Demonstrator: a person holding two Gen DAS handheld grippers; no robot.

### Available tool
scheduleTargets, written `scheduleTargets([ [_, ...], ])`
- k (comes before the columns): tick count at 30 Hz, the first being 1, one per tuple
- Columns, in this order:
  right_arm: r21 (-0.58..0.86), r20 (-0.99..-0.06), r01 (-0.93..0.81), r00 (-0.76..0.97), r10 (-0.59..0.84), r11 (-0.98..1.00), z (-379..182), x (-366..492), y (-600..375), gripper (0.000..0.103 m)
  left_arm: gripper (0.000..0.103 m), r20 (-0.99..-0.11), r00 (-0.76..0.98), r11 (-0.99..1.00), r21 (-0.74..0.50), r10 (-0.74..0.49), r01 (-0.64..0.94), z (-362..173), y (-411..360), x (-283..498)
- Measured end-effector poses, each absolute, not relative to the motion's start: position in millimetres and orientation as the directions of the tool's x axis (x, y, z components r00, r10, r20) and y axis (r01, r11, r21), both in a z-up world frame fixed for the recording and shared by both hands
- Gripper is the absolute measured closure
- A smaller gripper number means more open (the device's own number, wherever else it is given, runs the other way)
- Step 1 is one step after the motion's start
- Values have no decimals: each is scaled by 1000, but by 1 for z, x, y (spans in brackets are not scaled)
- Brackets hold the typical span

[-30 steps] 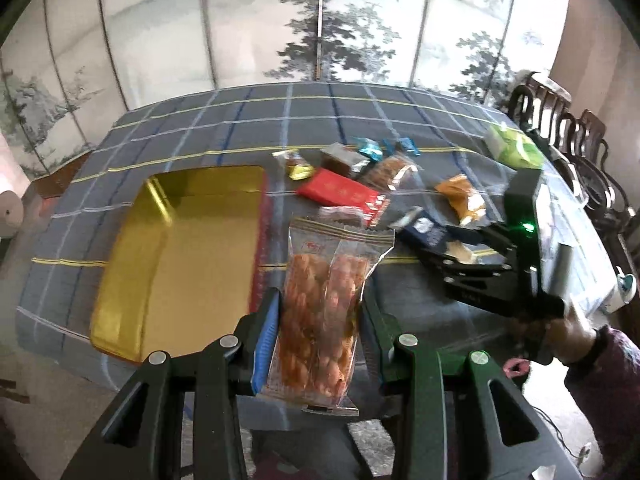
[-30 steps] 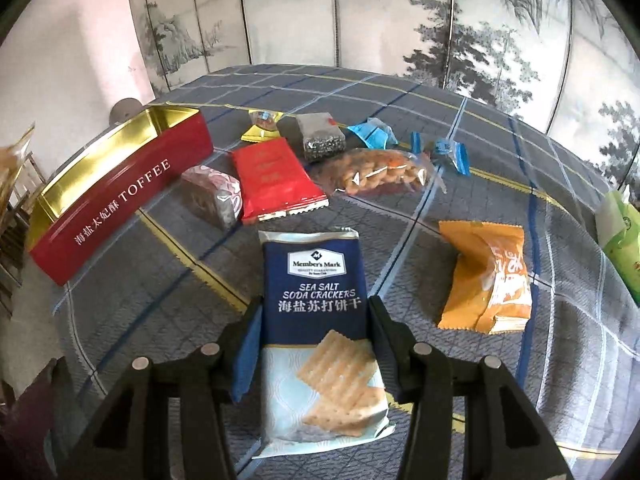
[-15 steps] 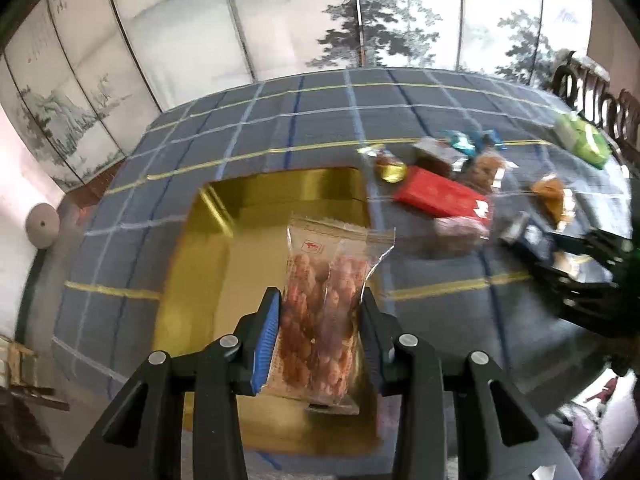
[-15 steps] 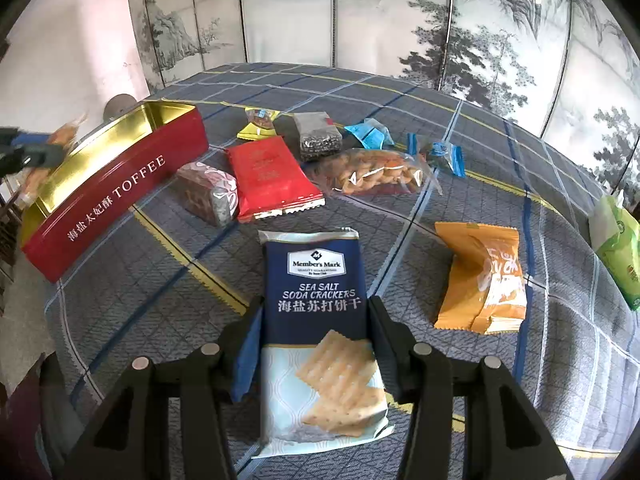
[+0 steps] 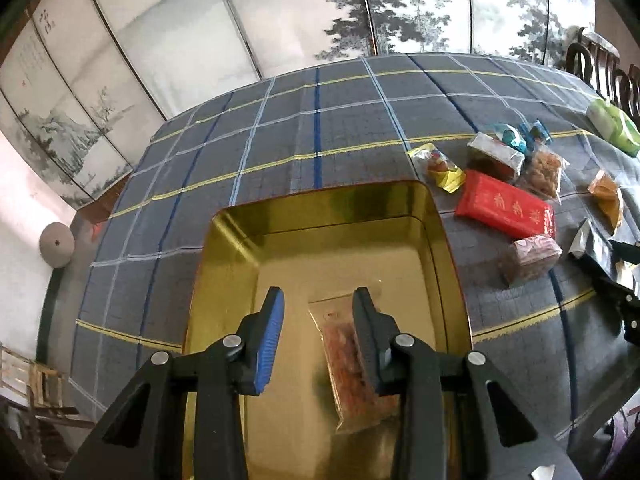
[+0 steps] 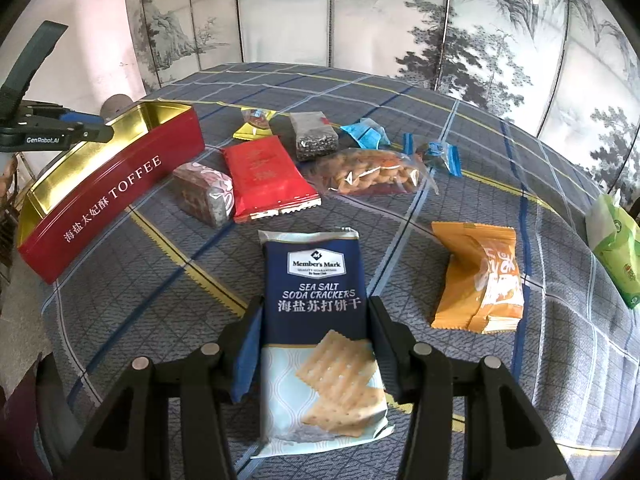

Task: Organize snacks
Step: 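Carry the snack bag into the gold tray while the right gripper grasps the blue cracker pack, then carry the blue cracker pack to the gold tray and release it with the right gripper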

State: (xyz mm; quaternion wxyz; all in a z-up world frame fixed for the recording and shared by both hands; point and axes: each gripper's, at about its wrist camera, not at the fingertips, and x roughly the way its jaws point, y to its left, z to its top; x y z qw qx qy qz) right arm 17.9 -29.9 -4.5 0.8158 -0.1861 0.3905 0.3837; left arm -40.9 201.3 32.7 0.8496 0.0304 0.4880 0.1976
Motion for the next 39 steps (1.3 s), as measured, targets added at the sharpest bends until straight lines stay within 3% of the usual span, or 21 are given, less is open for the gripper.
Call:
scheduleTargets([
  [8,-1,-780,-769,401,481,640,-4,18,-30,52,66,-818,446,915,221,362,-338,38,194,-52],
  [13,6,-782,-758,403,475,652,-4,17,-32,52,47,-801,457,896,211,387,-391,50,185,-72],
  [24,110,-786,-706,369,496,700,-1,14,-47,52,26,-755,481,869,237,446,-434,74,160,-98],
  [39,172,-776,-671,359,519,721,10,6,-57,52,25,-773,456,844,184,440,-503,70,166,-132],
])
